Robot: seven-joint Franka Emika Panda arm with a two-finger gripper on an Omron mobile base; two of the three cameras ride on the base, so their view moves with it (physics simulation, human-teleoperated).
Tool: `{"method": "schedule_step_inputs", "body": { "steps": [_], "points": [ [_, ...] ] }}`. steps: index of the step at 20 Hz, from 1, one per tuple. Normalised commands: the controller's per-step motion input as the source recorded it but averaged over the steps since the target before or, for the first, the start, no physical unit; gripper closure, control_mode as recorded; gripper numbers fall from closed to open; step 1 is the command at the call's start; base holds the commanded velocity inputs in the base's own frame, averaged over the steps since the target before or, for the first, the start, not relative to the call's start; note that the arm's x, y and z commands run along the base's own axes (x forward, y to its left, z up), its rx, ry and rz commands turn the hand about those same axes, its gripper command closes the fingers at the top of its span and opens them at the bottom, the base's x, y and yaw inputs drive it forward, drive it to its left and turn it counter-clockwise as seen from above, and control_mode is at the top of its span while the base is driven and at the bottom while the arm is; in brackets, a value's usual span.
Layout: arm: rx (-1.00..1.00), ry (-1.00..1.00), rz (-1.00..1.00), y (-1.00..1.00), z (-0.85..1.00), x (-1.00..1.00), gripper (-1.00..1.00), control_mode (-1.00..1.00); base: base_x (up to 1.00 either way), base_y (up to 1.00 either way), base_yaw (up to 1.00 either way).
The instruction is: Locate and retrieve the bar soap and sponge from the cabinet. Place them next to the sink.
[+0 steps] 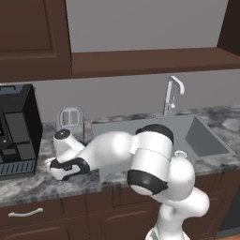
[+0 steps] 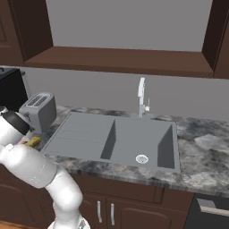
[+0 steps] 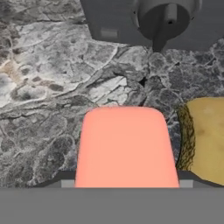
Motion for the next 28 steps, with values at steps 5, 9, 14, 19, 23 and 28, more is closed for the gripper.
{"method": "schedule_step_inputs", "body": {
  "steps": [5,9,14,19,23,28],
  "points": [
    [0.00,0.09,0.00,-0.13,-0.24,0.03,-1.00,-1.00,0.00,0.00,0.00],
    [0.00,0.03,0.00,-0.35,-0.39,0.00,-1.00,-1.00,0.00,0.00,0.00],
    [0.06,-0.07,0.00,-0.37,-0.38,0.00,-1.00,-1.00,0.00,0.00,0.00],
    [0.22,-0.09,0.00,-0.22,-0.04,0.00,-1.00,-1.00,0.00,0.00,0.00],
    [0.14,0.00,0.03,0.04,0.40,-0.01,-1.00,-1.00,0.00,0.00,0.00],
    [-0.08,0.00,0.08,0.17,0.70,-0.12,-1.00,-1.00,0.00,0.00,0.00]
  ]
}}
